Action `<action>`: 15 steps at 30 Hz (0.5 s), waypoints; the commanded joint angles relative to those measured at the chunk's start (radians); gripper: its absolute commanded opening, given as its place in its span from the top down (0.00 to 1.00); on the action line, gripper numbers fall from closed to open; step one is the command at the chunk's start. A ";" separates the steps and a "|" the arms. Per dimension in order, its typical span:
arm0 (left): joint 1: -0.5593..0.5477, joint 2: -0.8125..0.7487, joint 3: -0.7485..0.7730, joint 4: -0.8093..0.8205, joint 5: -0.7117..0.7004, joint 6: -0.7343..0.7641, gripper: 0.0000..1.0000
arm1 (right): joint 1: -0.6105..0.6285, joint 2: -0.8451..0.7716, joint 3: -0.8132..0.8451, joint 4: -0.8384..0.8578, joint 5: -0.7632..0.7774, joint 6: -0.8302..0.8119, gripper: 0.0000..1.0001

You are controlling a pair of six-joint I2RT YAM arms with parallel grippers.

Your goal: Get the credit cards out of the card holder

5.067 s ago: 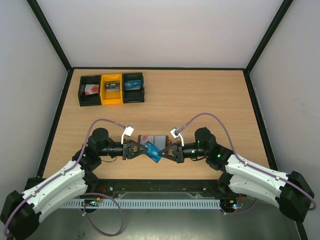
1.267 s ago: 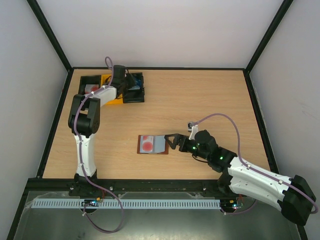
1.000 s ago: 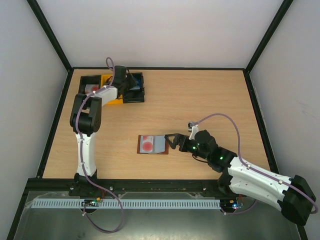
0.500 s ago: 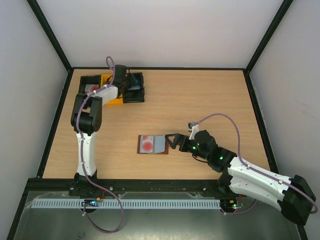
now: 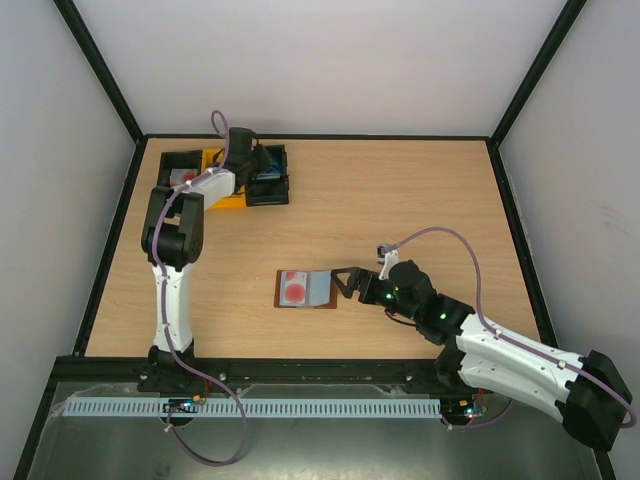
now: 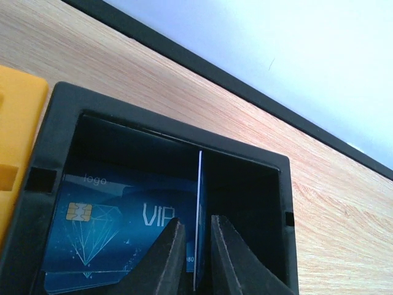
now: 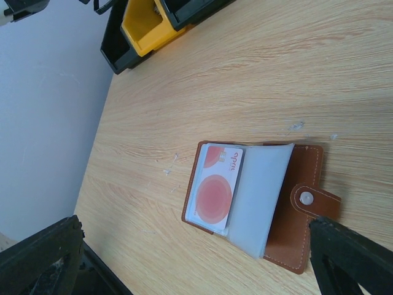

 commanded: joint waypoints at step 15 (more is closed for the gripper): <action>0.031 -0.091 0.004 -0.038 0.001 0.011 0.79 | -0.002 -0.043 -0.002 -0.023 0.033 -0.023 0.02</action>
